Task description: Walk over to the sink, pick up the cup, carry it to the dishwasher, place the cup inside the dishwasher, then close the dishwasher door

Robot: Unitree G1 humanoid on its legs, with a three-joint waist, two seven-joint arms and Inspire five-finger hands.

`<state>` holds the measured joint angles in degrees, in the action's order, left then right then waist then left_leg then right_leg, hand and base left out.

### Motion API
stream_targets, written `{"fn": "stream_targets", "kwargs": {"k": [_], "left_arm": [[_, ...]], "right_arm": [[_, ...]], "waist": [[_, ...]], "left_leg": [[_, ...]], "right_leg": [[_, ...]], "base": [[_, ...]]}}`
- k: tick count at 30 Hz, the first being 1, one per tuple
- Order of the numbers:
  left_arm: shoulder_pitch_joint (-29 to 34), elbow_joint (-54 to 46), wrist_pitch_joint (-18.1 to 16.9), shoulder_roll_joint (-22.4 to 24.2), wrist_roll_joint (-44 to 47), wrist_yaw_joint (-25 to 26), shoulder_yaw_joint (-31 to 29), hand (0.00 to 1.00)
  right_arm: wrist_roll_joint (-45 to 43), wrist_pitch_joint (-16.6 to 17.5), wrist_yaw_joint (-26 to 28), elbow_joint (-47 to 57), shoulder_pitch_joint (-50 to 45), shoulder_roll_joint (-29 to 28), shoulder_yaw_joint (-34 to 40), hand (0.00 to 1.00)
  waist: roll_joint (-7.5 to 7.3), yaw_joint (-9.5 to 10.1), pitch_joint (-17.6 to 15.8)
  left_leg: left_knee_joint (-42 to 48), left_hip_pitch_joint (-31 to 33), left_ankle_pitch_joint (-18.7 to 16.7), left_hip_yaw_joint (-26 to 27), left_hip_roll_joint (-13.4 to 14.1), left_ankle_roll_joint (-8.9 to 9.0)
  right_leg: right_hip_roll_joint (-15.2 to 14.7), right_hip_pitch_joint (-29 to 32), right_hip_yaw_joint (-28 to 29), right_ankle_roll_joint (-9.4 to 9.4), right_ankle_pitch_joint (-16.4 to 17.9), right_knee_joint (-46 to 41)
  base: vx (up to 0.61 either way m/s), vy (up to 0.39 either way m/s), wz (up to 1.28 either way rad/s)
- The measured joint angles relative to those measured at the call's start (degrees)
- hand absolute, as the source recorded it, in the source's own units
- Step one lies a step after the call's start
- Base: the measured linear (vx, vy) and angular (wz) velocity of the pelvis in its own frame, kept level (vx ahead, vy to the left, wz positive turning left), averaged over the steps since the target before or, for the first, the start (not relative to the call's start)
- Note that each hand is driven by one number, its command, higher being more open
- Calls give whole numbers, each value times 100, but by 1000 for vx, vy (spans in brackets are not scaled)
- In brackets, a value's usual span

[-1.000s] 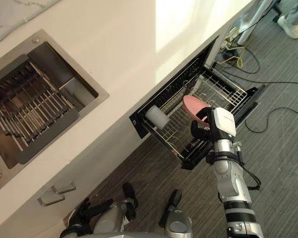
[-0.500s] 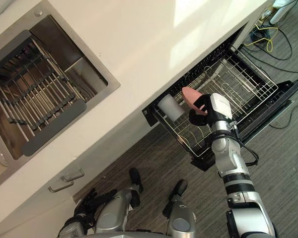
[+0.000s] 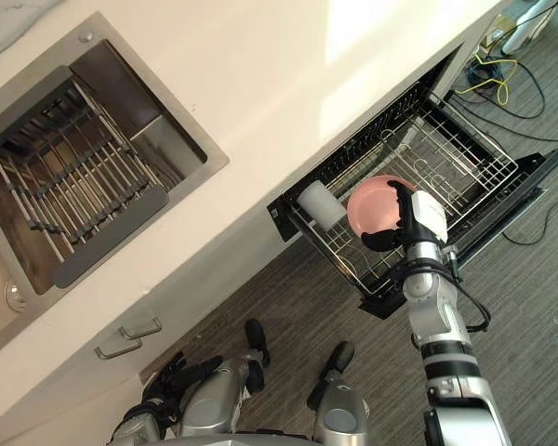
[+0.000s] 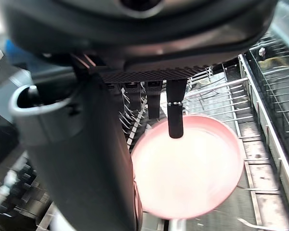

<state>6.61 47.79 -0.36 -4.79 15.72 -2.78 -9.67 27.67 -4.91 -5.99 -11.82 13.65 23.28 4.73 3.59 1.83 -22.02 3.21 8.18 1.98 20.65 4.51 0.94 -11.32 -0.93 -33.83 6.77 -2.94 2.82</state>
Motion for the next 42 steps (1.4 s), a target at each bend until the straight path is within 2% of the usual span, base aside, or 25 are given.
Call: {"fn": "stream_targets", "kwargs": {"k": [4,6,10,12,13,17,18,22,25,29,32,34,36,38,42], "left_arm": [[170,22,-7,40,-20,91,-18,100],[293,75,-42,46,-145,178,-45,100],[388,265,-88,51,-241,278,-236,100],[457,272,-98,46,-242,288,-282,100],[524,285,-126,51,-241,291,-282,100],[708,421,-189,67,-241,321,-314,100],[768,449,-199,100,-240,336,-392,100],[921,566,-266,201,-240,356,-554,100],[957,632,-257,237,-240,372,-584,100],[941,585,-154,225,-241,357,-552,100],[869,467,-12,168,-229,326,-432,100],[793,375,20,168,-207,325,-372,100],[674,347,52,189,-194,297,-184,100],[637,234,107,220,-141,258,-86,100],[550,132,164,217,-34,200,7,100]], "right_arm": [[-551,4,-4,762,-352,-348,343,100],[-840,4,-88,993,-502,-484,710,100],[-1300,-56,-483,1128,-644,-609,1295,100],[-1604,-221,-772,1135,-792,-703,1747,100],[-1948,-387,-1008,1105,-924,-782,2090,100],[-2502,-661,-1543,713,-1226,-1027,2802,100],[-2646,-721,-1731,577,-1385,-1170,3082,0],[-2780,-869,-2167,124,-1923,-1528,3635,0],[-2811,-915,-2131,-63,-2140,-1678,3770,0],[-2771,-942,-1639,-268,-2258,-1766,3516,0],[-2707,-940,-1384,-310,-1910,-1746,3114,0],[-2601,-925,-1299,-444,-1521,-1648,2951,0],[-2492,-812,-1216,-808,-999,-1211,2644,0],[-2440,-696,-1269,-1005,-570,-894,2461,0],[-2301,-601,-1301,-1645,-138,-136,2079,0]], "waist": [[-26,-58,305],[-83,-94,549],[-243,-137,812],[-303,-158,889],[-309,-191,977],[-310,-303,1210],[-305,-341,1278],[-257,-528,1400],[-206,-604,1433],[-181,-604,1431],[-136,-580,1225],[-72,-520,1009],[115,-409,848],[258,-411,672],[369,-346,465]], "left_leg": [[-268,-283,78,47,-51,-1],[-376,-457,80,59,-77,2],[-526,-689,90,146,-99,15],[-571,-853,95,159,-117,23],[-621,-931,96,161,-136,23],[-701,-1071,99,216,-171,28],[-721,-1107,102,232,-181,32],[-809,-1168,171,267,-223,34],[-812,-1183,185,277,-236,24],[-833,-985,224,213,-245,-10],[-820,-720,309,-8,-290,-63],[-810,-652,347,-71,-325,-87],[-806,-497,405,-176,-411,-168],[-805,-435,449,-290,-485,-223],[-803,-292,482,-441,-572,-267]], "right_leg": [[-1,-144,44,17,12,4],[0,-260,57,28,20,11],[-6,-377,140,28,20,22],[-1,-507,163,29,20,23],[-4,-549,171,31,21,22],[-29,-632,200,53,36,22],[-36,-646,215,84,58,20],[-67,-646,248,165,118,17],[-81,-642,250,167,124,6],[-136,-417,244,152,131,-97],[-179,-180,197,120,126,-194],[-212,-152,141,119,105,-201],[-297,-58,39,137,61,-265],[-362,-45,-67,196,31,-310],[-426,9,-227,231,31,-362]], "base": [[-14,22,-5],[11,17,-1],[27,26,-11],[13,5,-2],[0,0,0],[1,13,-6],[-33,-11,-8],[-43,-12,-6],[-52,8,-4],[-68,32,3],[-51,44,17],[-36,46,22],[10,59,27],[34,52,30],[28,21,24]]}}
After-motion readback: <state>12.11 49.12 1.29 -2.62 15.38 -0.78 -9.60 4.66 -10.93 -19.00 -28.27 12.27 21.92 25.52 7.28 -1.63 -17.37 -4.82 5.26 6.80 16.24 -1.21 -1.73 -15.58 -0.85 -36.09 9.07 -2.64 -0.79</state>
